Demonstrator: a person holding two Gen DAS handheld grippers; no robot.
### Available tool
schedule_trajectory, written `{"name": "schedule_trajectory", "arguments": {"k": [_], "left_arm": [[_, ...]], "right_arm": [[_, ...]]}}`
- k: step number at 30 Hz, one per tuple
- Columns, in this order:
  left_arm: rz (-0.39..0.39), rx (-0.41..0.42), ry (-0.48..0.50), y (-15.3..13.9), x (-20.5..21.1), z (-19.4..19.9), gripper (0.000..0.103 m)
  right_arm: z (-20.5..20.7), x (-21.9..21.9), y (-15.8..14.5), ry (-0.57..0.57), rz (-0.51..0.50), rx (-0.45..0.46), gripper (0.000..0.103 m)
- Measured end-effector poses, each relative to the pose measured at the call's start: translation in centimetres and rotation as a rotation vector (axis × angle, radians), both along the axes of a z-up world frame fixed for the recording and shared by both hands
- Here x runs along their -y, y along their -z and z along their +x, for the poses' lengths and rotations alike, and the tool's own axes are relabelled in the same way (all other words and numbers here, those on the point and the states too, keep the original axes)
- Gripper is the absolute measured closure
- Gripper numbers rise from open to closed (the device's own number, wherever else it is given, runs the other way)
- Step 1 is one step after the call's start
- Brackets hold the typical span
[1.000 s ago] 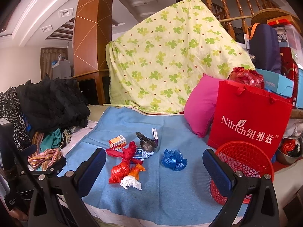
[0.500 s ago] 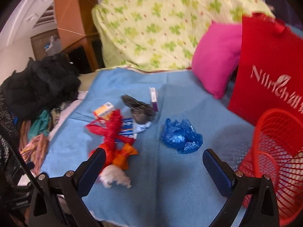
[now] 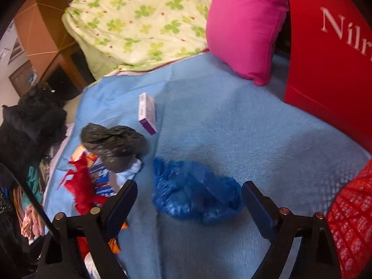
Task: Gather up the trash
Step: 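Grasp the blue plastic bag with the right tool while the left tool grasps the red plastic bag, then carry both bags to the red mesh basket and open both tools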
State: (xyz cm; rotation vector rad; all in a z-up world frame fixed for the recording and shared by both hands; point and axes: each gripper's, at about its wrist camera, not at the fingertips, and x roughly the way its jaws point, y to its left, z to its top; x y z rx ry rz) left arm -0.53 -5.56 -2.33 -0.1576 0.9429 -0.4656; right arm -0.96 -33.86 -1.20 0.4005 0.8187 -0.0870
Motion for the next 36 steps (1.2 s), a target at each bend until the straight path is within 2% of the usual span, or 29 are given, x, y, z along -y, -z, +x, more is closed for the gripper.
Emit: {"name": "schedule_trajectory", "arguments": {"k": [2, 4, 6, 7, 8, 12, 16, 22, 28, 32, 36], "left_arm": [[0.017, -0.034, 0.000, 0.9, 0.5, 0.8, 0.030], [0.026, -0.069, 0.000, 1.7, 0.8, 1.4, 0.041], [0.021, -0.113, 0.005, 2.6, 1.0, 1.7, 0.048], [0.023, -0.131, 0.004, 3.1, 1.1, 1.9, 0.051], [0.018, -0.147, 0.003, 3.4, 1.1, 2.0, 0.052], [-0.015, -0.137, 0.000, 3.2, 0.7, 1.6, 0.056], [-0.028, -0.088, 0.014, 2.2, 0.4, 0.6, 0.058], [-0.051, 0.035, 0.000, -0.2, -1.1, -0.8, 0.058], [-0.012, 0.232, -0.027, -3.0, -2.2, -3.2, 0.058], [0.023, 0.300, 0.041, -4.5, -0.2, -4.9, 0.058], [-0.037, 0.329, 0.160, -8.1, 3.9, -7.5, 0.058]], "right_arm": [[1.0, 0.1, 0.9, -0.008, 0.022, -0.035, 0.022], [1.6, -0.2, 1.5, -0.008, 0.014, -0.066, 0.026], [1.7, -0.4, 1.7, -0.015, 0.002, -0.065, 0.028], [1.6, -0.5, 1.7, -0.020, -0.002, -0.064, 0.033], [1.5, -0.5, 1.7, -0.029, 0.003, -0.059, 0.041], [0.8, -1.0, 1.4, -0.050, 0.020, -0.047, 0.052], [-0.2, -1.3, 0.6, -0.086, 0.070, -0.017, 0.056], [-2.4, -2.1, -1.9, -0.115, 0.077, 0.069, 0.056], [-6.4, -1.6, -6.0, -0.103, 0.047, 0.207, 0.056], [-10.0, -0.3, -9.0, -0.095, 0.034, 0.314, 0.056], [-14.6, 2.9, -11.2, -0.033, 0.050, 0.418, 0.056]]}}
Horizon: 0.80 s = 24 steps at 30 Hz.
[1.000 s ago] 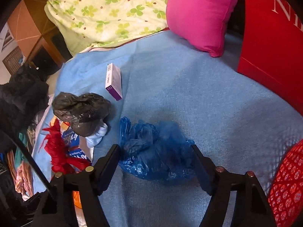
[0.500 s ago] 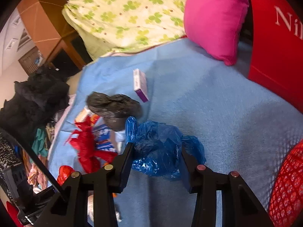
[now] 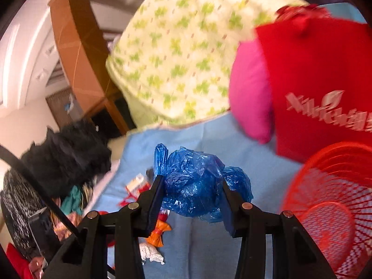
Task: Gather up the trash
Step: 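Carry both bags to the red mesh basket and open both tools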
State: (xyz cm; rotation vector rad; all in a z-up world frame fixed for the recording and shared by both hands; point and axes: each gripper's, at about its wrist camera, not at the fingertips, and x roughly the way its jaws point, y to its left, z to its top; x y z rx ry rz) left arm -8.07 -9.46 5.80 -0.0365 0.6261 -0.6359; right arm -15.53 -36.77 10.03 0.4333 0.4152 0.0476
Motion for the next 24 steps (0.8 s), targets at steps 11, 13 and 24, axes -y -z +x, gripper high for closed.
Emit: {"name": "schedule_trajectory", "arguments": {"k": [11, 13, 24], "left_arm": [[-0.062, 0.014, 0.291, -7.4, 18.0, -4.1, 0.056], [-0.046, 0.000, 0.314, -7.4, 21.0, -5.1, 0.056], [-0.004, -0.076, 0.312, -4.8, 27.4, -4.2, 0.035]], "right_arm": [[-10.0, 12.5, 2.2, 0.267, 0.274, 0.085, 0.055], [-10.7, 14.4, 2.8, 0.302, 0.315, 0.086, 0.054], [-11.4, 19.2, 6.0, 0.397, 0.493, 0.031, 0.038]]}}
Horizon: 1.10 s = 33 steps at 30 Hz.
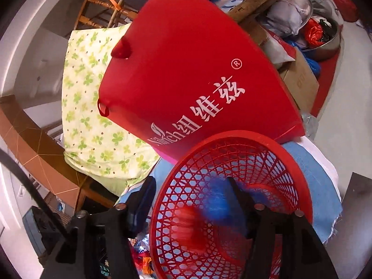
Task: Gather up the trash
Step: 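Carry both bags to the red mesh basket and open both tools, then grasp the white tissue with the right tool while the left tool grasps the red ribbon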
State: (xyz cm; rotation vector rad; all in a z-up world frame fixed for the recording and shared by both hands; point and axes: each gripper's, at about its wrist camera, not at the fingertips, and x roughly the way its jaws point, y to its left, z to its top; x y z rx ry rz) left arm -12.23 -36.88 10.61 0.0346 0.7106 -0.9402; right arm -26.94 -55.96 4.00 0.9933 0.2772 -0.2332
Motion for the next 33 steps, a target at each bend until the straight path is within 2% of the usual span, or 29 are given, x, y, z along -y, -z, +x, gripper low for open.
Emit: {"name": "schedule_trajectory", "arguments": {"k": [4, 7, 10, 14, 18, 21, 24, 28, 30, 33], "left_arm": [[-0.018, 0.023, -0.041, -0.8, -2.4, 0.7, 0.035], [-0.025, 0.041, -0.092, -1.0, -5.5, 1.3, 0.035], [-0.031, 0.070, -0.189, -1.2, -10.7, 2.2, 0.034], [-0.011, 0.100, -0.375, -0.6, -19.5, 3.5, 0.034], [0.059, 0.134, -0.621, 0.9, -28.8, 4.6, 0.034], [0.126, 0.114, -0.757, 2.6, -33.8, 5.3, 0.034], [0.131, 0.065, -0.827, 4.6, -36.5, 5.8, 0.034], [0.152, 0.017, -0.849, 7.4, -37.9, 6.5, 0.034], [0.166, 0.008, -0.848, 8.7, -38.5, 6.8, 0.034], [0.177, -0.028, -0.858, 10.0, -39.8, 7.2, 0.034]], "right_arm": [[-0.3, -0.5, -0.5, 0.003, -0.033, 0.029, 0.038], [0.0, -2.3, -2.1, -0.018, -0.130, 0.065, 0.038], [0.5, -5.3, -3.9, -0.064, -0.250, 0.123, 0.038], [1.8, -9.8, -5.6, -0.191, -0.342, 0.217, 0.038], [4.4, -14.4, -5.8, -0.355, -0.368, 0.232, 0.038], [7.2, -17.9, -4.8, -0.493, -0.353, 0.180, 0.038], [11.0, -21.5, -2.6, -0.643, -0.296, 0.068, 0.038], [15.0, -25.3, 1.1, -0.767, -0.225, -0.102, 0.038], [16.5, -26.8, 2.9, -0.825, -0.180, -0.148, 0.038], [18.2, -28.9, 4.9, -0.865, -0.168, -0.237, 0.038]]}}
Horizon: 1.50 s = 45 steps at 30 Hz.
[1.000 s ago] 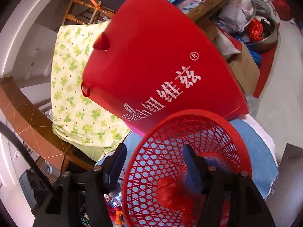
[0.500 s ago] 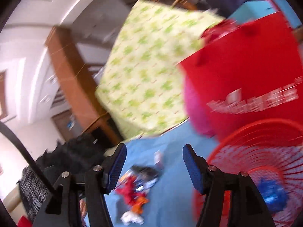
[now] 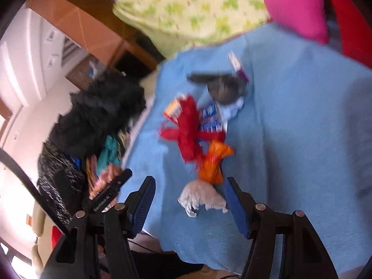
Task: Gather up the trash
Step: 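Grasp the white tissue with the right tool while the left tool grasps the red ribbon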
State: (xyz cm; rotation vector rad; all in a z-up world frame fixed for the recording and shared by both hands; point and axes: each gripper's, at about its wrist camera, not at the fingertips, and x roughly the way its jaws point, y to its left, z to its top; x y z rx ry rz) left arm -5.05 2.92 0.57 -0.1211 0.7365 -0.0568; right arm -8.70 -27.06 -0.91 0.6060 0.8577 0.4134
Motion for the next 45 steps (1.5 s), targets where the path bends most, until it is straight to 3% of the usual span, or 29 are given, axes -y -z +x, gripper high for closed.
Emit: {"name": "schedule_trajectory", "arguments": {"k": [3, 10, 12, 14, 17, 20, 26, 30, 38, 39, 40, 42, 45], "left_arm": [[-0.034, -0.013, -0.004, 0.4, -0.8, 0.4, 0.034], [-0.025, -0.020, 0.026, 0.5, -0.2, 0.7, 0.034], [-0.033, -0.022, 0.028, 0.5, -0.1, 0.9, 0.034], [-0.040, -0.023, 0.030, 0.5, 0.0, 1.1, 0.034], [-0.052, -0.032, 0.049, 0.6, 0.6, 1.5, 0.034], [-0.049, -0.034, 0.082, 0.6, 1.8, 2.0, 0.034], [-0.025, -0.029, 0.217, 0.8, 6.2, 4.0, 0.034], [-0.038, -0.055, 0.285, 1.5, 9.3, 6.0, 0.034], [-0.065, -0.139, 0.241, 3.0, 11.0, 9.1, 0.034], [-0.065, -0.144, 0.237, 3.2, 11.3, 9.2, 0.039], [-0.067, -0.149, 0.240, 3.4, 11.4, 9.4, 0.053], [-0.073, -0.171, 0.248, 3.8, 11.4, 9.7, 0.071], [-0.092, -0.182, 0.240, 3.9, 11.1, 9.5, 0.080]], "right_arm": [[1.2, -1.9, 1.2, -0.028, -0.005, -0.037, 0.038], [3.8, -5.7, 4.0, -0.089, -0.131, -0.111, 0.038], [3.7, -6.5, 4.8, -0.108, -0.201, -0.122, 0.043], [3.3, -6.7, 5.4, -0.118, -0.236, -0.127, 0.059], [2.6, -6.1, 5.1, -0.108, -0.254, -0.099, 0.065], [1.7, -4.8, 4.2, -0.080, -0.243, -0.073, 0.067], [0.3, 0.3, 1.5, 0.040, -0.126, -0.012, 0.066], [0.2, 3.0, 1.3, 0.143, -0.097, -0.026, 0.067], [0.7, 3.0, 0.5, 0.178, -0.088, -0.005, 0.067], [0.8, 2.8, 0.5, 0.175, -0.090, -0.005, 0.067], [0.8, 2.6, 0.6, 0.174, -0.091, -0.005, 0.067], [0.7, 2.6, 0.7, 0.168, -0.091, -0.005, 0.067], [0.4, 2.5, 0.3, 0.175, -0.119, 0.013, 0.067]]}}
